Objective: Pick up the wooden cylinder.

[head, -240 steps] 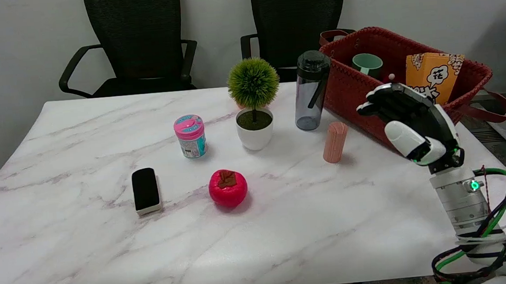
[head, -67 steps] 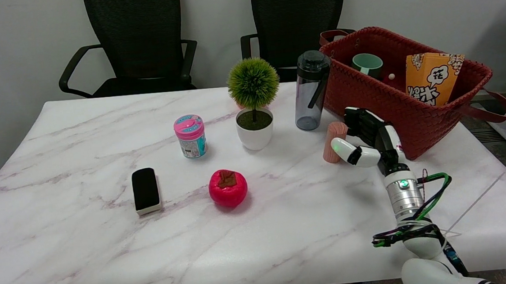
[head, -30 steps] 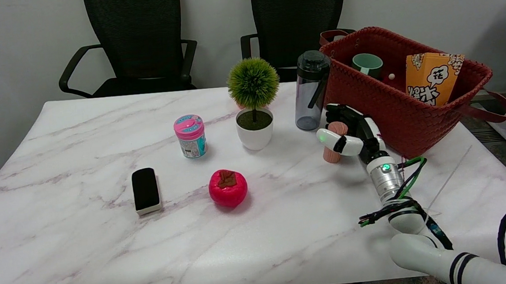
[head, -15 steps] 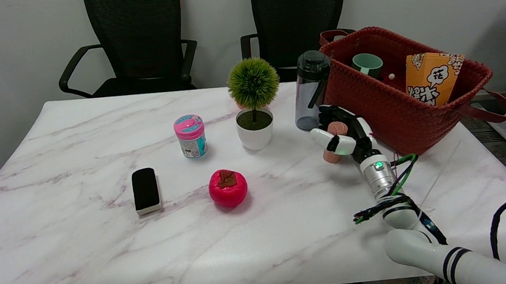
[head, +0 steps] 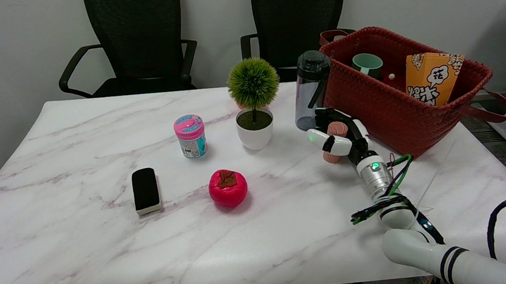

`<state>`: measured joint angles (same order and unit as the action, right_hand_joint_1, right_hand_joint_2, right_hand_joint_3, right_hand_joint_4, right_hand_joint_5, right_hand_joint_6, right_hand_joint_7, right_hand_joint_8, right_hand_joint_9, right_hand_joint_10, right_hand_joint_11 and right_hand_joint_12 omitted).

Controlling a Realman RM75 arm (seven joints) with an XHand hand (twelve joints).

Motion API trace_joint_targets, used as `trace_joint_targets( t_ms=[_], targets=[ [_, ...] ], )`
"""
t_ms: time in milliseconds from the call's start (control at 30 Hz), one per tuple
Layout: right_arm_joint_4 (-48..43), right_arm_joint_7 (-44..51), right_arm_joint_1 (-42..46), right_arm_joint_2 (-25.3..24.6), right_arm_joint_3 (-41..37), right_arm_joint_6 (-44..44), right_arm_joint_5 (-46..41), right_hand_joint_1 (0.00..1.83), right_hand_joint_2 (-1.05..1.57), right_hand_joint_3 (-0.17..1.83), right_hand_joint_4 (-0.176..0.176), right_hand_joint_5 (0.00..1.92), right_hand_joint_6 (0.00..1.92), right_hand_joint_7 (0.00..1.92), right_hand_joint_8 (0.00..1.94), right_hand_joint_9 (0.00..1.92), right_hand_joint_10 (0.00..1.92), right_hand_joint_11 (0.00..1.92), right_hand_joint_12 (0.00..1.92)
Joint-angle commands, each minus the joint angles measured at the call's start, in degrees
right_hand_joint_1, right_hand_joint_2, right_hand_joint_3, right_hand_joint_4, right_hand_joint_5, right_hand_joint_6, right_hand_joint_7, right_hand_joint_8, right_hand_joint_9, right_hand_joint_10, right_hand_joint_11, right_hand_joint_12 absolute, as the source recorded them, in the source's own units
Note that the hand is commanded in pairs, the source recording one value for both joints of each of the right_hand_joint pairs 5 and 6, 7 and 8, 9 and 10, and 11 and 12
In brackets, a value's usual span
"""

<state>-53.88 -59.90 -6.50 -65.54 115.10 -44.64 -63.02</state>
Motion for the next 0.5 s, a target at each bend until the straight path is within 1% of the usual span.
trace_joint_targets(
  t_ms=[33, 100, 200, 267, 300, 367, 433, 467, 500],
  targets=[
    [0.22, -0.14, -0.11, -0.26, 0.21, 0.06, 0.07, 1.06, 0.16, 0.83, 0.000, 0.62, 0.62, 0.57, 0.57, 0.60, 0.60, 0.60, 0.60],
    [0.22, -0.14, -0.10, -0.26, 0.21, -0.09, 0.07, 1.06, 0.18, 0.82, 0.000, 0.66, 0.66, 0.60, 0.60, 0.65, 0.65, 0.62, 0.62],
    [0.21, -0.14, 0.05, -0.26, 0.21, -0.24, 0.07, 1.06, 0.27, 0.80, 0.000, 0.74, 0.74, 0.71, 0.71, 0.78, 0.78, 0.72, 0.72],
    [0.21, -0.23, 0.06, -0.26, 0.21, -0.24, 0.07, 1.07, 0.35, 0.80, 0.000, 0.79, 0.79, 0.91, 0.91, 0.93, 0.93, 0.82, 0.82],
    [0.21, -0.40, 0.13, -0.26, 0.21, -0.24, 0.07, 1.07, 0.37, 0.79, 0.000, 0.80, 0.80, 0.95, 0.95, 0.96, 0.96, 0.84, 0.84],
    [0.31, -1.94, 0.13, -0.26, 0.21, -0.24, 0.07, 1.06, 0.47, 0.75, 0.000, 0.86, 0.86, 1.17, 1.17, 1.17, 1.17, 1.01, 1.01],
    [0.39, -2.72, 0.14, -0.33, 0.21, -0.24, 0.07, 1.03, 0.59, 0.70, 0.000, 0.97, 0.97, 1.35, 1.35, 1.39, 1.39, 1.15, 1.15],
    [0.46, -2.86, 0.21, -0.33, 0.21, -0.24, 0.07, 1.05, 0.63, 0.70, 0.000, 1.01, 1.01, 1.40, 1.40, 1.45, 1.45, 1.23, 1.23],
    [0.45, -2.86, 0.22, -0.33, 0.21, -0.24, 0.07, 1.02, 0.65, 0.69, 0.000, 1.04, 1.04, 1.43, 1.43, 1.48, 1.48, 1.26, 1.26]
  ],
)
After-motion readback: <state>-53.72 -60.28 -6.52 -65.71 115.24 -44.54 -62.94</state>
